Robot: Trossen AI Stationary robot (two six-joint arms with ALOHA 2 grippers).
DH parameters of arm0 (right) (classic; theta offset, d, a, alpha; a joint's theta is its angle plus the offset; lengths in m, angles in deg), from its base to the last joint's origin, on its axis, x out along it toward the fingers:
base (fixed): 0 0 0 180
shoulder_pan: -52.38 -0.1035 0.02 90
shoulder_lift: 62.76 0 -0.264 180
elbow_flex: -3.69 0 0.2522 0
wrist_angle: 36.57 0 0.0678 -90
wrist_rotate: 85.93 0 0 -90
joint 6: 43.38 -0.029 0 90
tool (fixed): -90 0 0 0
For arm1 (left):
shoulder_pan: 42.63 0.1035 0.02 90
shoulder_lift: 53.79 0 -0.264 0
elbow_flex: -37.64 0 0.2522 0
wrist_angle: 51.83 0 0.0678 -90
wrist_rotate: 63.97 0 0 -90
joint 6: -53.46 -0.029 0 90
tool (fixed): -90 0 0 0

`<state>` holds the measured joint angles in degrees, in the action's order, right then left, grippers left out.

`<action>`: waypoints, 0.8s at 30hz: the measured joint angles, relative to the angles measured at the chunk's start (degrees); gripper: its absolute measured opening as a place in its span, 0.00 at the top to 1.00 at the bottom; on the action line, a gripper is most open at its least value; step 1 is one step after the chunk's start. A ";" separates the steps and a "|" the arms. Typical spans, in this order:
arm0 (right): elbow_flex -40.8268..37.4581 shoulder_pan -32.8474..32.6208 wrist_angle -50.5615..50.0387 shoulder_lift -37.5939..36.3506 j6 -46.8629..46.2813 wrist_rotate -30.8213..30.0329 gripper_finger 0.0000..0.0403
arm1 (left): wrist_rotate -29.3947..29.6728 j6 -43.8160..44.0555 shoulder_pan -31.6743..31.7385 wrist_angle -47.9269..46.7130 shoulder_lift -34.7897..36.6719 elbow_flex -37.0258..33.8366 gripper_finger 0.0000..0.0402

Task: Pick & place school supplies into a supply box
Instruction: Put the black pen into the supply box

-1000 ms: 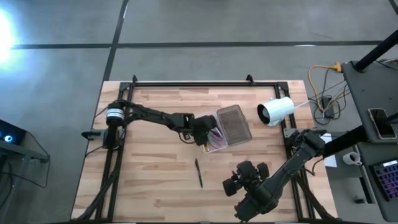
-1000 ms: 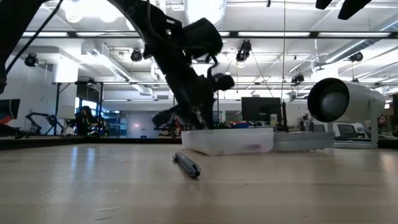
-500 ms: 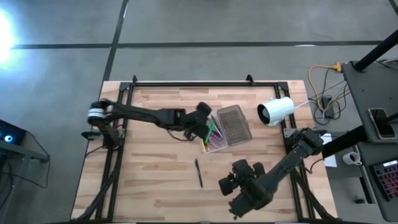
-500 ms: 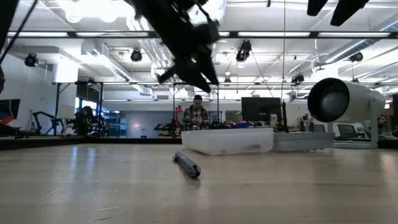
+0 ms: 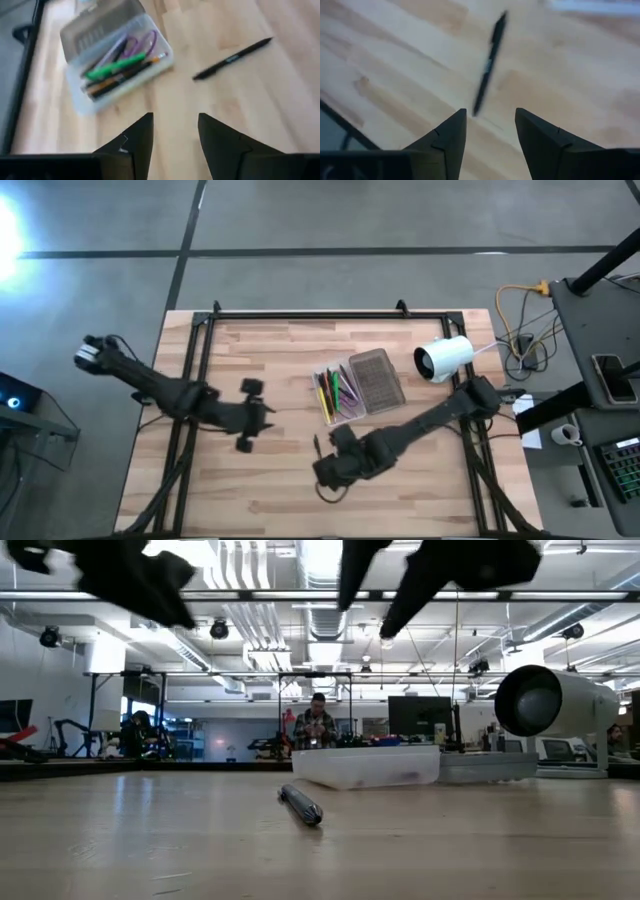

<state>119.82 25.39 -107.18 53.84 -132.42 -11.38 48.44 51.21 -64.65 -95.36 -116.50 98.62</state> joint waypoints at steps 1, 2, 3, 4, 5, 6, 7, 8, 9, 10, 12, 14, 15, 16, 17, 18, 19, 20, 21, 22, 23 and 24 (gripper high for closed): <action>-0.87 0.80 2.57 0.71 0.43 1.84 0.60 | 0.66 3.32 -1.45 0.13 2.20 -2.09 0.65; -1.45 1.47 4.99 1.62 0.37 3.45 0.59 | 1.14 6.54 -2.79 0.19 4.23 -3.94 0.65; -1.67 2.02 6.61 2.73 0.13 4.76 0.58 | 1.73 9.42 -4.06 0.15 6.10 -5.56 0.65; -1.72 2.46 7.17 3.93 -0.45 5.87 0.57 | 2.40 12.03 -5.32 0.12 7.68 -6.83 0.65; -1.81 2.84 7.50 5.05 -1.06 6.83 0.56 | 3.31 14.25 -6.28 0.25 9.13 -7.74 0.65; -1.87 3.10 8.46 6.01 -1.69 7.89 0.55 | 4.19 15.84 -7.19 0.45 10.46 -8.53 0.65; -1.87 3.29 9.84 6.75 -1.81 8.98 0.53 | 4.75 17.03 -7.94 0.36 11.53 -9.17 0.65; -1.53 3.41 10.72 7.47 -1.79 9.89 0.52 | 5.07 17.67 -8.41 0.28 12.30 -9.56 0.65; -1.08 3.48 11.49 8.18 -1.79 10.75 0.51 | 5.11 17.86 -8.61 0.37 12.93 -9.79 0.65; -0.41 3.48 11.99 9.03 -1.81 11.13 0.50 | 5.11 17.90 -8.66 0.40 13.40 -9.95 0.65; 0.78 3.61 12.23 10.73 -1.64 11.15 0.48 | 5.14 17.97 -8.63 0.35 14.07 -10.05 0.65; 2.05 4.06 11.94 12.64 -1.81 11.19 0.47 | 5.13 17.97 -8.64 0.38 14.51 -9.95 0.65; 2.75 4.40 12.04 13.73 -1.91 11.04 0.47 | 5.13 17.94 -8.66 0.33 14.54 -9.75 0.65; 3.63 4.75 11.88 14.77 -1.99 11.01 0.48 | 5.13 17.76 -8.66 0.41 14.52 -9.56 0.65; 4.64 5.10 11.56 15.99 -2.03 10.95 0.48 | 5.11 17.47 -8.66 0.41 14.54 -9.37 0.65; 5.74 5.32 11.11 17.05 -2.06 10.82 0.48 | 5.11 17.37 -8.70 0.16 14.55 -9.17 0.65; 6.92 5.51 10.10 18.22 -2.05 10.40 0.49 | 5.09 17.34 -8.74 -0.02 14.52 -8.89 0.65; 8.31 5.64 8.45 19.28 -2.15 9.69 0.50 | 5.09 17.34 -8.74 -0.03 14.51 -8.66 0.65; 10.07 5.70 6.35 20.15 -2.58 8.82 0.50 | 5.08 17.34 -8.75 -0.20 14.63 -8.55 0.65; 11.66 5.63 3.33 20.80 -3.20 7.59 0.51 | 5.06 17.34 -8.84 -0.75 14.79 -8.55 0.65; 13.16 5.60 0.15 21.68 -3.81 6.65 0.52 | 5.00 17.32 -8.94 -1.25 14.87 -8.52 0.65; 14.74 5.58 -2.42 22.35 -4.36 5.90 0.53 | 4.93 17.31 -8.94 -1.80 14.97 -8.37 0.65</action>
<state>134.56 30.97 -109.60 76.19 -136.78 -5.48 53.37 68.52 -73.59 -97.16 -101.53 90.26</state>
